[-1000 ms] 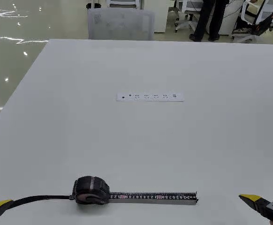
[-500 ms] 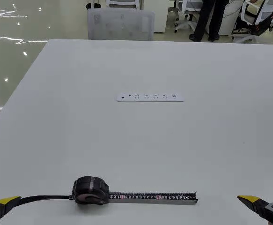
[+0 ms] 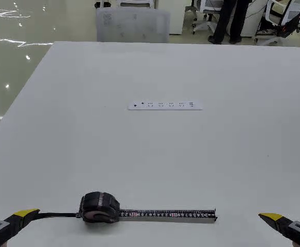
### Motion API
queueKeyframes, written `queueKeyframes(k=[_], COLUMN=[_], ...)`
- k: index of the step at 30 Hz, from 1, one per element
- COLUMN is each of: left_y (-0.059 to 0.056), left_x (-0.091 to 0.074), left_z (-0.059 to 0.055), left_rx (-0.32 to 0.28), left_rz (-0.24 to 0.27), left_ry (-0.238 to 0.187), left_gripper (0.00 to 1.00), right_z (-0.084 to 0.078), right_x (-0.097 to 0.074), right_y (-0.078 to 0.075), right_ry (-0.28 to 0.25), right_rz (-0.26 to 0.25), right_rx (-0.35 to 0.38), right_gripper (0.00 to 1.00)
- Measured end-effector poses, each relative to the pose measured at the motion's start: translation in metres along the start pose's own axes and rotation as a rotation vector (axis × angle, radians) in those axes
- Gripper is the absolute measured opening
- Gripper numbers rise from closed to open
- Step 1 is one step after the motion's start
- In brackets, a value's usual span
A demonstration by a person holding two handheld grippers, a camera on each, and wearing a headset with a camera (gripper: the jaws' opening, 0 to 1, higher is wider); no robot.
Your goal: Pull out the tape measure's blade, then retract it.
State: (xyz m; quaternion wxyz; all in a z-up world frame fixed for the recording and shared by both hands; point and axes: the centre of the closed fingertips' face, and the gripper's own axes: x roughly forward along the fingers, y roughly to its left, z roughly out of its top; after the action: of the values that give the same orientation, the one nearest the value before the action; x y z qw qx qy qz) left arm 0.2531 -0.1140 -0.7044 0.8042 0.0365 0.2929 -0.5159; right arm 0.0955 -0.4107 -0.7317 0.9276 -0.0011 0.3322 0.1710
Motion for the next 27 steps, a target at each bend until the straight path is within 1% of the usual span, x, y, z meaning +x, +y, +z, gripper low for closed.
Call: queueKeyframes(k=[3,7,13,16,18,24,26,27], left_y=[-0.004,-0.008,-0.012,-0.014,-0.015,-0.015,-0.014,-0.010], left_x=[0.003,0.009,0.021,0.027,0.030,0.039,0.042,0.044], left_z=[0.005,0.010,0.015,0.013,0.015,0.015,0.014,0.012], left_rx=[0.010,0.027,0.032,0.061,0.073,0.071,0.068,0.061], left_rz=[-0.005,-0.014,-0.025,-0.033,-0.036,-0.036,-0.032,-0.017], left_ry=[-0.008,-0.003,-0.001,0.021,0.024,0.035,0.044,0.060], left_gripper=[0.88,0.87,0.87,0.87,0.86,0.85,0.85,0.85], right_z=[0.000,0.000,-0.001,-0.001,-0.001,-0.003,-0.004,-0.003], right_x=[0.000,0.000,0.000,0.001,0.002,0.004,0.005,0.005], right_y=[0.001,0.002,0.001,0.002,0.002,0.004,0.003,0.003], right_ry=[-0.002,0.000,-0.003,-0.008,-0.009,-0.008,-0.008,-0.008], right_rz=[0.005,0.008,0.009,0.015,0.016,0.023,0.024,0.024], right_rx=[0.003,0.005,0.007,0.013,0.012,0.019,0.020,0.021], right_gripper=[0.90,0.90,0.90,0.89,0.89,0.89,0.89,0.89])
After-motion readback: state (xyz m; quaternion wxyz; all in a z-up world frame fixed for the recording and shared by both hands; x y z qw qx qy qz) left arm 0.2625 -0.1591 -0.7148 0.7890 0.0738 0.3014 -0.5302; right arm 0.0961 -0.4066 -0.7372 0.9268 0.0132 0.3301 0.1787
